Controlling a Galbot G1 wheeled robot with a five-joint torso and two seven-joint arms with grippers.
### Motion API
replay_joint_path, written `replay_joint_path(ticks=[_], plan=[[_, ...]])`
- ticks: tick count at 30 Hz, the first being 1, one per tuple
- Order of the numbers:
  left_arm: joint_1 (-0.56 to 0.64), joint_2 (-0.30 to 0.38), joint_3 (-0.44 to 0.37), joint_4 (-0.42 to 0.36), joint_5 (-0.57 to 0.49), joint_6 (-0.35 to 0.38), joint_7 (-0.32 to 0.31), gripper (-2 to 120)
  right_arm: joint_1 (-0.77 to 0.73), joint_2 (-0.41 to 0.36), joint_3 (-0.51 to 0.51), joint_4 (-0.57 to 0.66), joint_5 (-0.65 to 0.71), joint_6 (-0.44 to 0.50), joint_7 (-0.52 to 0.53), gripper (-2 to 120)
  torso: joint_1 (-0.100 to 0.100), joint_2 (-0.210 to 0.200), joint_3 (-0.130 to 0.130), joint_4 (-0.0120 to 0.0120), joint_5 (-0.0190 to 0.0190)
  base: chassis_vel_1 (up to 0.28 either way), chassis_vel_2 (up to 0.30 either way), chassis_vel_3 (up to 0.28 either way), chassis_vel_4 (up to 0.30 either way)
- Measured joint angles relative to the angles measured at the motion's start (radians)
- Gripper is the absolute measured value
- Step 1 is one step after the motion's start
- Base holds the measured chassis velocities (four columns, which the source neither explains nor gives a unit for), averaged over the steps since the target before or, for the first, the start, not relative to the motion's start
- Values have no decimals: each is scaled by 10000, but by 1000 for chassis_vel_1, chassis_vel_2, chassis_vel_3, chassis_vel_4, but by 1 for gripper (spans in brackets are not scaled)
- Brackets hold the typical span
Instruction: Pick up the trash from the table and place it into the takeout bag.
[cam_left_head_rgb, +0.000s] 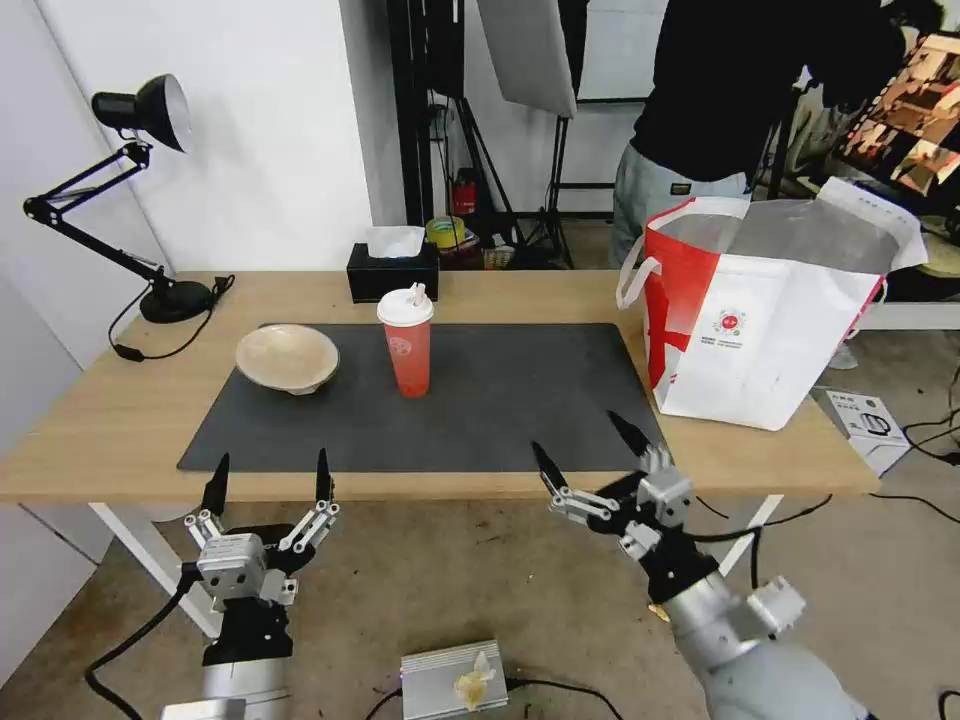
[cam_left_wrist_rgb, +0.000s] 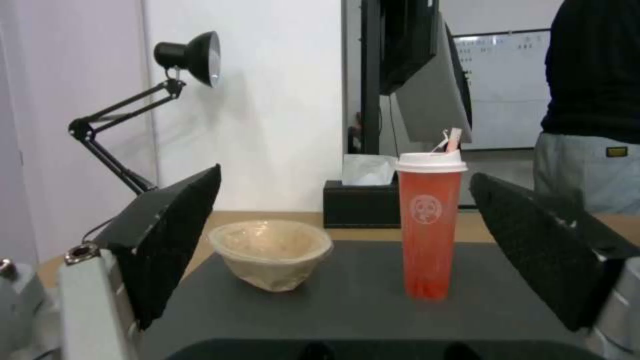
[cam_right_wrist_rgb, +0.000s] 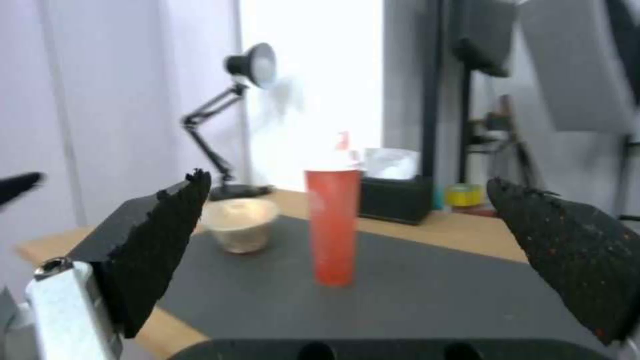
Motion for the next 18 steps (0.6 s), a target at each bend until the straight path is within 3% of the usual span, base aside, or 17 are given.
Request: replay_joint_path(ticks=[18], plan=[[25,-295,-38,55,148,-1,17,100,2158,-326,-1301,-806,1361,283,-1156,100,0,-1,0,-1,0,0,0,0,0]])
